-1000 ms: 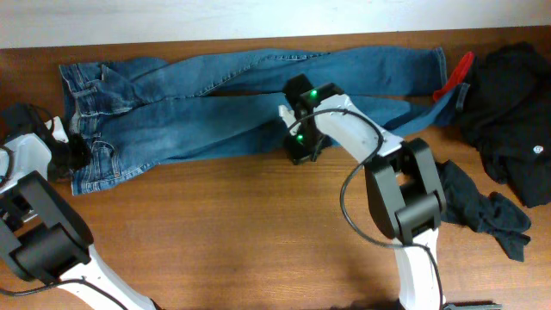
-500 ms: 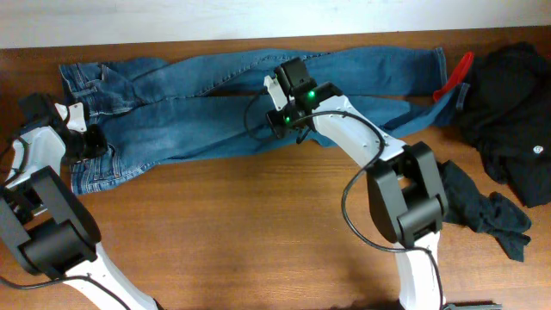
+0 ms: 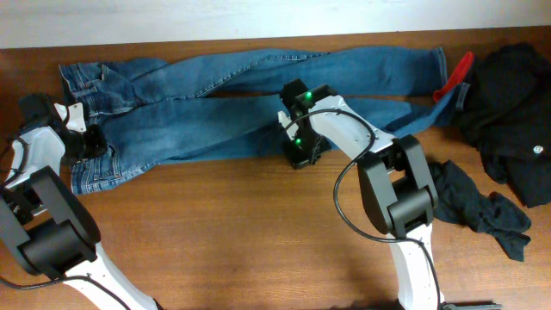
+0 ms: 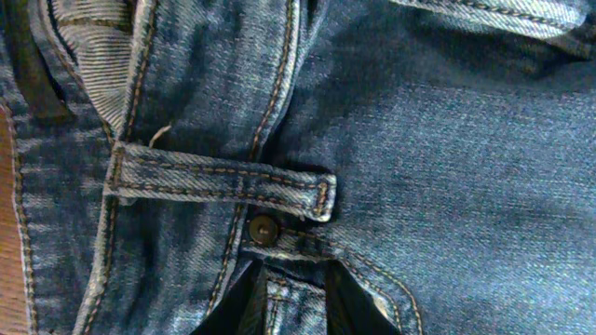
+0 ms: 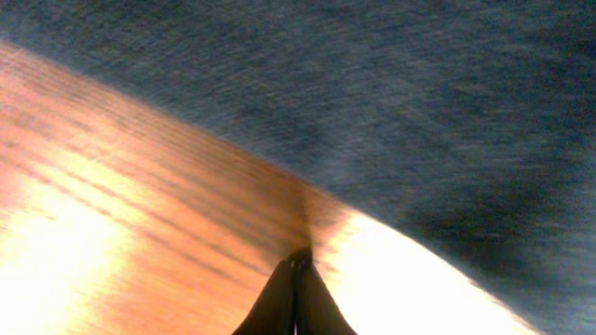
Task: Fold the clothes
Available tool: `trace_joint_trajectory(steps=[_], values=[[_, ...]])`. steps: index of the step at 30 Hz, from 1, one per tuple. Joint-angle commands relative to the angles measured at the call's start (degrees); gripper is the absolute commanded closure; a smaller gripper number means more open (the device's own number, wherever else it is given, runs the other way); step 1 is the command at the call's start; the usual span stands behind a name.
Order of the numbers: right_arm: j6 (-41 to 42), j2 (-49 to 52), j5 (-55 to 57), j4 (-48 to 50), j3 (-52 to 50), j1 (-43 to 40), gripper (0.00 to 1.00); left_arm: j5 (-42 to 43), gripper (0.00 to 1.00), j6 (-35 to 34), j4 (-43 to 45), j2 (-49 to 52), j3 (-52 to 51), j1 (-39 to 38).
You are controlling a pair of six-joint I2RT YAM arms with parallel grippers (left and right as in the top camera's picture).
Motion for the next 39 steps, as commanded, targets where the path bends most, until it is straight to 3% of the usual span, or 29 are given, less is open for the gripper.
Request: trace_joint_trajectory(steps=[1, 4, 6, 7, 8, 11, 15, 18, 24, 31, 39], values=[[-2.8, -2.2, 0.6, 0.2, -1.3, 3.3, 0.96, 0.5, 0.8, 0.9, -0.5, -0.1, -0.4, -0.2], [-3.8, -7.4, 0.5, 2.5, -0.2, 4.8, 0.96, 0.5, 0.81, 0.9, -1.4, -2.4, -0.3, -0.2], [-3.8, -10.4, 0.5, 4.0, 0.5, 4.9, 0.95, -0.2, 0.75, 0.9, -1.1, -4.5, -0.3, -0.2], [-3.7, -12.7, 0.3, 5.0, 1.0, 4.9, 0.82, -1.9, 0.7, 0.9, 0.0, -6.4, -0.3, -0.2], [-3.5, -14.7, 0.3, 5.6, 1.5, 4.9, 0.6, -3.9, 0.66, 0.9, 1.9, -7.7, -0.3, 0.0], [-3.5, -17.4, 0.2, 6.4, 1.6, 4.9, 0.41, -4.5, 0.56, -0.6, 6.9, -8.4, -0.3, 0.4], [-3.5, -18.3, -1.4, 6.1, 1.6, 4.9, 0.39, -3.6, 0.39, -0.7, 13.1, -8.1, -0.3, 0.6], [-3.1, -18.3, -1.9, 6.3, 1.5, 4.9, 0.39, -2.4, 0.34, -0.3, 16.5, -5.7, -0.3, 0.6], [-3.1, -18.3, -3.0, 5.9, 1.5, 4.9, 0.4, 5.9, 0.34, -0.3, 20.0, 0.7, -0.3, 0.6], [-3.1, -18.3, -4.0, 5.0, 1.5, 4.9, 0.44, 6.4, 0.35, -0.3, 29.2, 4.6, -0.3, 0.3], [-3.1, -18.3, -4.7, 4.9, 1.5, 4.9, 0.49, 6.5, 0.4, -2.8, 33.8, 9.5, -0.3, -0.5]])
